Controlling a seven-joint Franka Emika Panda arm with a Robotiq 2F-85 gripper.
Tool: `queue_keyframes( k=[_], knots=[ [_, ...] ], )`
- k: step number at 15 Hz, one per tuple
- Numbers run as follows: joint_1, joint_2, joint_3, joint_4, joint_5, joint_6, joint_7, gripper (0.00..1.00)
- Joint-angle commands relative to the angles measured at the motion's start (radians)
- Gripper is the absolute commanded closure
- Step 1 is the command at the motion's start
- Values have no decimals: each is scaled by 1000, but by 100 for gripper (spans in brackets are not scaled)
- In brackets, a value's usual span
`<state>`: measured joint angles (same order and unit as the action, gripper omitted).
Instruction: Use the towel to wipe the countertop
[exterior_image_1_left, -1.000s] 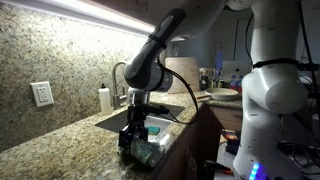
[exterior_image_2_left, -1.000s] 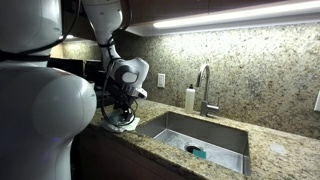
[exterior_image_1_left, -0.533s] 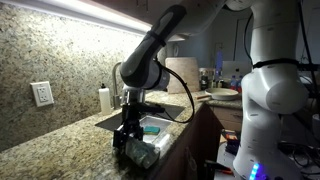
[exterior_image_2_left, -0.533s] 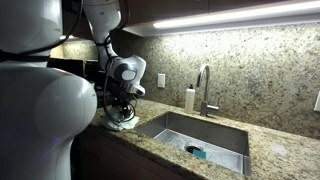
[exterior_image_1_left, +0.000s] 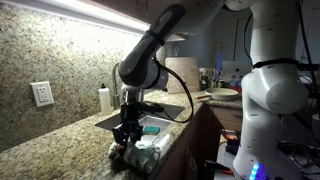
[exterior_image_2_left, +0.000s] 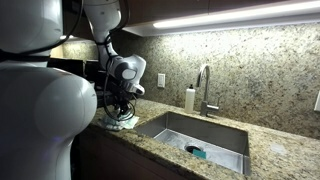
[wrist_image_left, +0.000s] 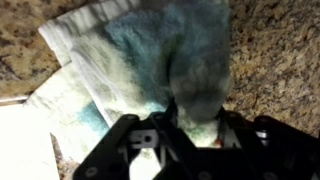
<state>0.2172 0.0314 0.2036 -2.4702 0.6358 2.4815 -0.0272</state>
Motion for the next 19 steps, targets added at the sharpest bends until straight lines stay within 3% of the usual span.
queue_keyframes(
  k=[1,6,7,11,19],
  knots=[
    [-2,-34,7,36,-53,-103,27,35],
    [6,-90,16,97,-223,-216,120,4],
    [5,-98,17,103,-258,-217,140,1],
    [-5,-121,8,98,-331,-192,192,0],
    [-9,-101,-12,112,-300,-192,158,0]
  ],
)
